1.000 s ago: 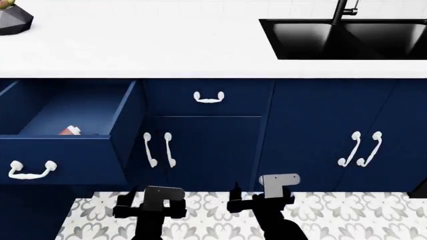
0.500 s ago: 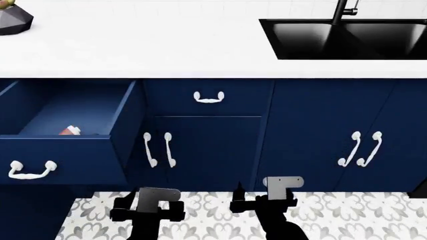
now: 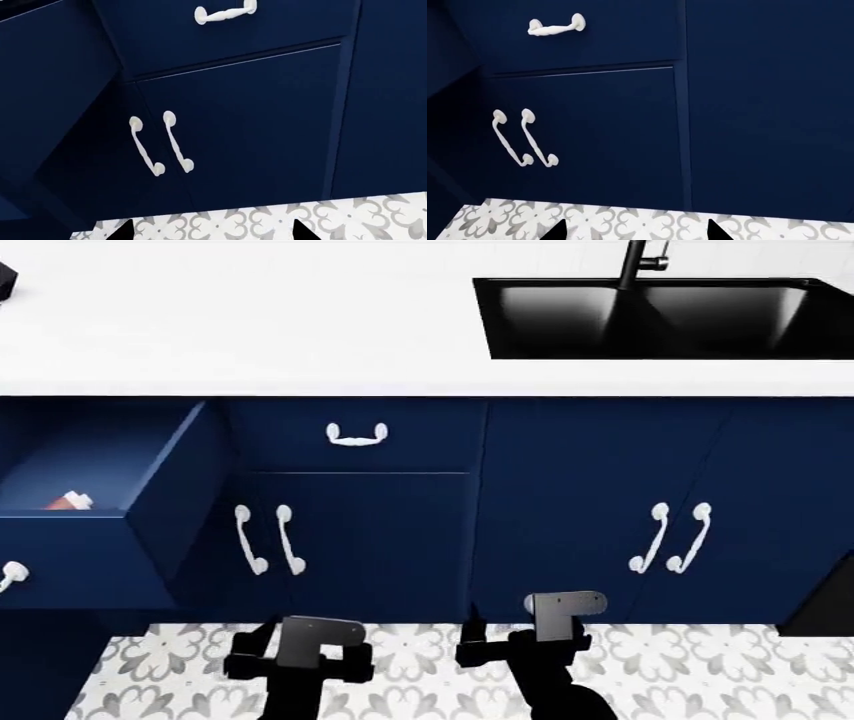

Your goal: Pick and place the shaker into the drawer. Then close the cabinet.

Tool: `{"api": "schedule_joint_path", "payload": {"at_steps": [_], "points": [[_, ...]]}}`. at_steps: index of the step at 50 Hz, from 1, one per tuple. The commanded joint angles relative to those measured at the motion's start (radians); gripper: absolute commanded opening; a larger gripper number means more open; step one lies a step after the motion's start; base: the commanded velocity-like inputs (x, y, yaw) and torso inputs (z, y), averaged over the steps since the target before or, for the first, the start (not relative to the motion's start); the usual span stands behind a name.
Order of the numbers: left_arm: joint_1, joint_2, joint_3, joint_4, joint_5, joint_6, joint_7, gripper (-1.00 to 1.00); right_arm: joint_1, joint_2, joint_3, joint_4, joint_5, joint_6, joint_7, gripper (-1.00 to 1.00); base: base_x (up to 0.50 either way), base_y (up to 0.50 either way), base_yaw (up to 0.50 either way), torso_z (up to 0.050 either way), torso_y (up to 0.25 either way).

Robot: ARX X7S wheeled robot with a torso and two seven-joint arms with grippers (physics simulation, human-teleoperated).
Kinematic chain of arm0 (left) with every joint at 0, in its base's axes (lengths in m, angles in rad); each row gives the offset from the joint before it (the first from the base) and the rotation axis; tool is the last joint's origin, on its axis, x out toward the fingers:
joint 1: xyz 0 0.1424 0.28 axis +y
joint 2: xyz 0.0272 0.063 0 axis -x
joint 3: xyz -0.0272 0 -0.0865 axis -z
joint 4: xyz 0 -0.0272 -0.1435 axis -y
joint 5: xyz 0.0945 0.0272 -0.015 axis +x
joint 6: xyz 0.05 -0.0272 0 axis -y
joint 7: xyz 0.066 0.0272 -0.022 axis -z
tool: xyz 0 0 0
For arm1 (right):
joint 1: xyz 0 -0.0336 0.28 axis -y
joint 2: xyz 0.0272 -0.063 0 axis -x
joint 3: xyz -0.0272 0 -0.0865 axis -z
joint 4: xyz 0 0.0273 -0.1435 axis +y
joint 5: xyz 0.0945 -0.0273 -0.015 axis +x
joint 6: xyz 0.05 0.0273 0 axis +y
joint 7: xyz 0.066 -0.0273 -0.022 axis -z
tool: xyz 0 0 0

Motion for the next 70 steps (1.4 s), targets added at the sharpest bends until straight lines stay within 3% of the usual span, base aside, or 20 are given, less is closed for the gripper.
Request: {"api": "schedule_joint_path", "payload": {"at_steps": [1, 11, 23, 49, 55, 70], "points": [[-0.032, 0.038, 0.001, -0.116, 0.013, 0.063, 0.044, 1.0, 0.0, 0.005, -0.01, -0.004, 0.018, 0.007, -0.008, 1.0, 0.0, -0.5, 0.0, 0.0, 0.0], [-0.051, 0.062, -0.002, -0.193, 0.017, 0.105, 0.068, 1.0, 0.015, 0.001, -0.019, 0.041, 0.022, -0.02, -0.019, 1.0, 0.0, -0.5, 0.0, 0.0, 0.0], [-0.008, 0.018, 0.007, -0.056, 0.01, 0.045, 0.026, 1.0, 0.006, 0.007, -0.032, 0.018, 0.034, -0.004, -0.012, 1.0, 0.0, -0.5, 0.0, 0.0, 0.0], [-0.006, 0.013, 0.011, -0.043, 0.01, 0.043, 0.024, 1.0, 0.012, 0.011, -0.05, 0.031, 0.058, -0.001, -0.015, 1.0, 0.0, -0.5, 0.0, 0.0, 0.0], [0.02, -0.014, 0.015, 0.04, 0.003, 0.002, -0.003, 1.0, 0.015, 0.011, -0.05, 0.039, 0.067, -0.008, -0.02, 1.0, 0.0, -0.5, 0.0, 0.0, 0.0], [-0.025, 0.032, -0.005, -0.101, -0.002, 0.051, 0.024, 1.0, 0.012, 0.016, -0.053, 0.032, 0.086, -0.008, -0.017, 1.0, 0.0, -0.5, 0.0, 0.0, 0.0]]}}
